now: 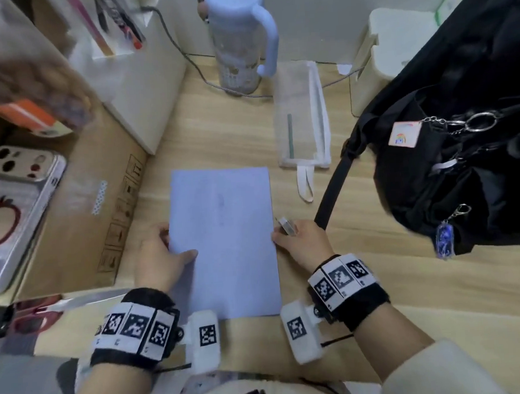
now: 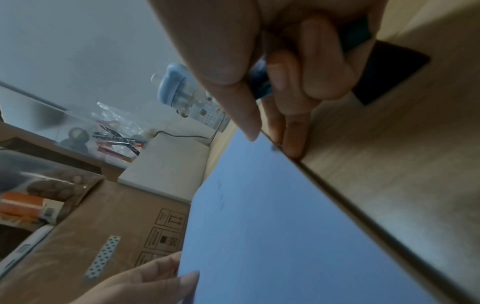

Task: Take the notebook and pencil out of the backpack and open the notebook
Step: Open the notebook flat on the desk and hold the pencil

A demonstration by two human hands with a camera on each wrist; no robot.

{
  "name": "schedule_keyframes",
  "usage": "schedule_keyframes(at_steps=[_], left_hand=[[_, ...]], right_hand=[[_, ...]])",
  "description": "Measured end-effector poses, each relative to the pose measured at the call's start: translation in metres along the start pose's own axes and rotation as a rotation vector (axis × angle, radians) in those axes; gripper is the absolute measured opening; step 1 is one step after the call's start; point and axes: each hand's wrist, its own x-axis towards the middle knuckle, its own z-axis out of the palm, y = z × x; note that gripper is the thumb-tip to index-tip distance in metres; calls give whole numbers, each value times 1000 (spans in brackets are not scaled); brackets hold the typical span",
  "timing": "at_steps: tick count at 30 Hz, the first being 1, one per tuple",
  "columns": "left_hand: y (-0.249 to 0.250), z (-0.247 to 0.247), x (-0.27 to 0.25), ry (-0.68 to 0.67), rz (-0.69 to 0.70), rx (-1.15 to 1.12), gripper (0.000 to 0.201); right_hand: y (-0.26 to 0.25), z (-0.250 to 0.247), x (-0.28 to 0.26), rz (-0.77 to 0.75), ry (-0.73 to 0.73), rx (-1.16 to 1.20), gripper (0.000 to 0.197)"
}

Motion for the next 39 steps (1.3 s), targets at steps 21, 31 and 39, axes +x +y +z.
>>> schedule_keyframes(at_steps=[21,31,39], left_hand=[[101,18,-52,-839,26,-266,28],[98,26,-48,-477,-23,-160,29],[83,24,-36,-359,-44,-303,37]], right_hand=[[-11,-34,-48,-240,-147,268,33],[23,-52,-21,-192,34,101,38],[49,-69,3,-148,163,-307,37]])
